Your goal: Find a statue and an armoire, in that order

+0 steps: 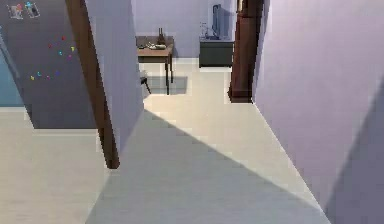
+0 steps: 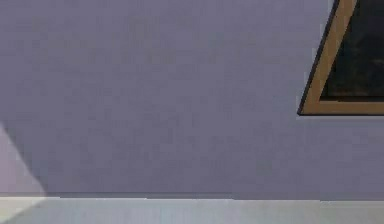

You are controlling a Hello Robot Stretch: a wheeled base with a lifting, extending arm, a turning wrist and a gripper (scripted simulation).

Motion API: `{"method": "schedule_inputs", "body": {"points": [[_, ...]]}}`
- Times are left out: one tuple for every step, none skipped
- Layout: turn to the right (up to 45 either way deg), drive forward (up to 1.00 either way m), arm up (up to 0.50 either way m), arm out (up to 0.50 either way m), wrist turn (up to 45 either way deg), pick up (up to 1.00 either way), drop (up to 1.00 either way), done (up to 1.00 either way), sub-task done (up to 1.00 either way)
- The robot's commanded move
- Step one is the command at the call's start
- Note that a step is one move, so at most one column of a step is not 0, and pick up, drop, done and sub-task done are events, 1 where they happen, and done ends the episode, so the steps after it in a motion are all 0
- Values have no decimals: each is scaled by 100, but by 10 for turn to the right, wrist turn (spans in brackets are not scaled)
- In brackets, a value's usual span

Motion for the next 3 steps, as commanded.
{"method": "schedule_inputs", "body": {"points": [[0, 100, 0, 0, 0, 0, 0, 0, 0], [0, 100, 0, 0, 0, 0, 0, 0, 0], [-30, 0, 0, 0, 0, 0, 0, 0, 0]]}}
